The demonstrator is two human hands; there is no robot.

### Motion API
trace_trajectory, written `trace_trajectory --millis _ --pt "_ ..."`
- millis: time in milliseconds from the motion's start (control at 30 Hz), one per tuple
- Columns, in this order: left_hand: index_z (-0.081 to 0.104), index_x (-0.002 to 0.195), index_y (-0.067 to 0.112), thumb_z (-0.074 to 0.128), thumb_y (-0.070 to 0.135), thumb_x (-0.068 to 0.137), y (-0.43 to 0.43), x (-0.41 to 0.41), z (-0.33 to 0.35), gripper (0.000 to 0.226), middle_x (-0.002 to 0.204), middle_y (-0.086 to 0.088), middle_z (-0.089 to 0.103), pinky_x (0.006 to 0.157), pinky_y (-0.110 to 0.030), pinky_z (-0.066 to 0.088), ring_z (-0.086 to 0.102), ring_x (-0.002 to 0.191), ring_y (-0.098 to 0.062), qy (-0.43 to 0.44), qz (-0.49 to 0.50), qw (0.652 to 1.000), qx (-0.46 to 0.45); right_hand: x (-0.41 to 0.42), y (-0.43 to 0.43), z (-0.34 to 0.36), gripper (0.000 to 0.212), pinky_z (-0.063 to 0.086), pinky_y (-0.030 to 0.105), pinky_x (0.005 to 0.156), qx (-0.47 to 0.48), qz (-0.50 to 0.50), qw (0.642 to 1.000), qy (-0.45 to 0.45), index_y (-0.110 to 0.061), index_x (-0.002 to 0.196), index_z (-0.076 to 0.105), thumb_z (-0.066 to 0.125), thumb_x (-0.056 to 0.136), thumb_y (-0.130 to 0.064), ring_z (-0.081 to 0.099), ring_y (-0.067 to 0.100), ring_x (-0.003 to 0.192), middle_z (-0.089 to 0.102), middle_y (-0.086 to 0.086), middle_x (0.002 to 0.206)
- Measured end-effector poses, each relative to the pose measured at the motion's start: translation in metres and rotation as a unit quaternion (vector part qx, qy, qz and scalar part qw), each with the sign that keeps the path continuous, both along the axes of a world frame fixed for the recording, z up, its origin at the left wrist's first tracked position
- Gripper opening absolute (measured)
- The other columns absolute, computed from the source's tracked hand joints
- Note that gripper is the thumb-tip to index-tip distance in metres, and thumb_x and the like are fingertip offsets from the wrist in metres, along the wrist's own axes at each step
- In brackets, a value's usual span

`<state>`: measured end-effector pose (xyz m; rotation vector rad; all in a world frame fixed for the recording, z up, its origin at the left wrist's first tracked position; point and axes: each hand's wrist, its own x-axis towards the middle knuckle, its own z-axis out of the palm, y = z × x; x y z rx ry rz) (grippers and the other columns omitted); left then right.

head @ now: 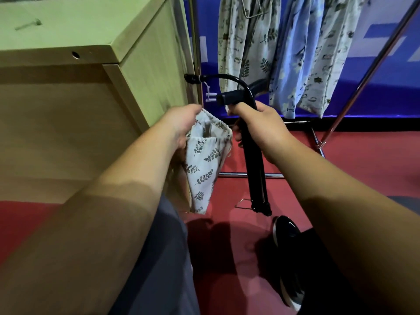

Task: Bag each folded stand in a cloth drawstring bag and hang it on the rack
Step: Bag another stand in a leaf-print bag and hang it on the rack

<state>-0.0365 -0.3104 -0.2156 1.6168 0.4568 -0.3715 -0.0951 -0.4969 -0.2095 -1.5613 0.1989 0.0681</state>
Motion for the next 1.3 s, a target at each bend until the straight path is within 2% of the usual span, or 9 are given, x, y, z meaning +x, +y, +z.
trace_trajectory --millis 167,333,433,500,567,700,833,1000,1300 --pt "0.071 0.079 0.011 0.054 0.014 0.103 0.000 0.004 -0.005 0.029 0.080 -0.012 0.074 0.049 -0.032 0.059 0.073 0.060 -0.026 0.008 0.006 1.000 0.021 -0.002 -0.004 0.001 0.017 0.044 0.036 0.061 0.033 0.002 0.999 0.017 -0.015 0.096 0.073 0.073 0.092 -0.032 0.052 0.022 0.054 0.060 0.007 0.066" --pt "0.069 0.081 0.016 0.050 0.016 0.104 0.004 0.003 -0.006 0.030 0.085 -0.013 0.073 0.072 -0.039 0.061 0.071 0.069 -0.027 0.008 0.035 0.999 0.015 0.000 -0.010 -0.008 0.031 0.043 0.038 0.062 0.022 0.045 0.998 0.040 -0.011 0.103 0.074 0.072 0.090 -0.039 0.052 0.022 0.058 0.058 0.007 0.068" --pt "0.071 0.085 0.013 0.052 0.013 0.106 0.001 0.006 -0.004 0.028 0.076 -0.013 0.073 0.058 -0.042 0.064 0.073 0.059 -0.027 0.003 0.052 0.999 0.012 0.002 -0.015 -0.015 0.044 0.046 0.038 0.063 0.002 0.054 0.997 0.052 -0.005 0.102 0.072 0.074 0.084 -0.044 0.055 0.023 0.059 0.059 0.007 0.069" --pt "0.073 0.088 0.010 0.053 0.015 0.106 0.000 0.007 -0.005 0.027 0.083 -0.018 0.076 0.061 -0.050 0.066 0.075 0.063 -0.029 0.002 0.054 0.999 0.008 0.002 -0.019 -0.018 0.048 0.048 0.039 0.064 -0.008 0.047 0.997 0.061 -0.002 0.107 0.071 0.074 0.084 -0.044 0.055 0.023 0.058 0.060 0.007 0.069" --pt "0.075 0.089 0.009 0.055 0.019 0.107 0.001 0.008 -0.005 0.029 0.095 -0.021 0.077 0.074 -0.059 0.065 0.076 0.075 -0.032 0.006 0.060 0.998 -0.003 0.003 -0.024 -0.020 0.045 0.049 0.041 0.065 -0.009 0.041 0.997 0.071 -0.003 0.108 0.071 0.074 0.086 -0.043 0.055 0.023 0.058 0.061 0.007 0.071" --pt "0.078 0.084 0.013 0.056 0.029 0.108 0.004 0.012 -0.004 0.036 0.092 -0.013 0.080 0.083 -0.057 0.064 0.078 0.086 -0.032 -0.002 0.080 0.996 -0.026 0.004 -0.034 -0.021 0.033 0.051 0.041 0.065 -0.025 0.035 0.994 0.101 -0.014 0.099 0.075 0.075 0.083 -0.043 0.057 0.025 0.058 0.062 0.007 0.072" --pt "0.076 0.095 0.012 0.068 0.038 0.103 0.002 0.010 -0.001 0.028 0.095 -0.014 0.080 0.079 -0.052 0.066 0.078 0.083 -0.029 -0.018 0.066 0.997 -0.039 0.003 -0.043 -0.024 0.022 0.051 0.041 0.065 -0.042 0.031 0.992 0.118 -0.021 0.091 0.072 0.076 0.084 -0.041 0.057 0.026 0.059 0.061 0.007 0.074" --pt "0.075 0.087 0.008 0.075 0.009 0.093 -0.008 0.008 0.000 0.006 0.081 -0.017 0.077 0.068 -0.052 0.065 0.076 0.073 -0.031 -0.052 0.061 0.997 -0.016 0.003 -0.049 -0.026 0.023 0.051 0.040 0.066 -0.089 0.020 0.986 0.136 -0.021 0.094 0.071 0.075 0.083 -0.041 0.059 0.025 0.055 0.062 0.005 0.073" --pt "0.074 0.101 0.007 0.074 -0.009 0.079 -0.016 0.007 -0.003 0.027 0.097 -0.023 0.079 0.083 -0.056 0.065 0.079 0.090 -0.039 -0.099 0.060 0.991 0.071 0.002 -0.058 -0.031 0.014 0.043 0.038 0.064 -0.127 0.005 0.981 0.145 -0.021 0.084 0.066 0.073 0.084 -0.033 0.053 0.026 0.059 0.058 0.009 0.074"
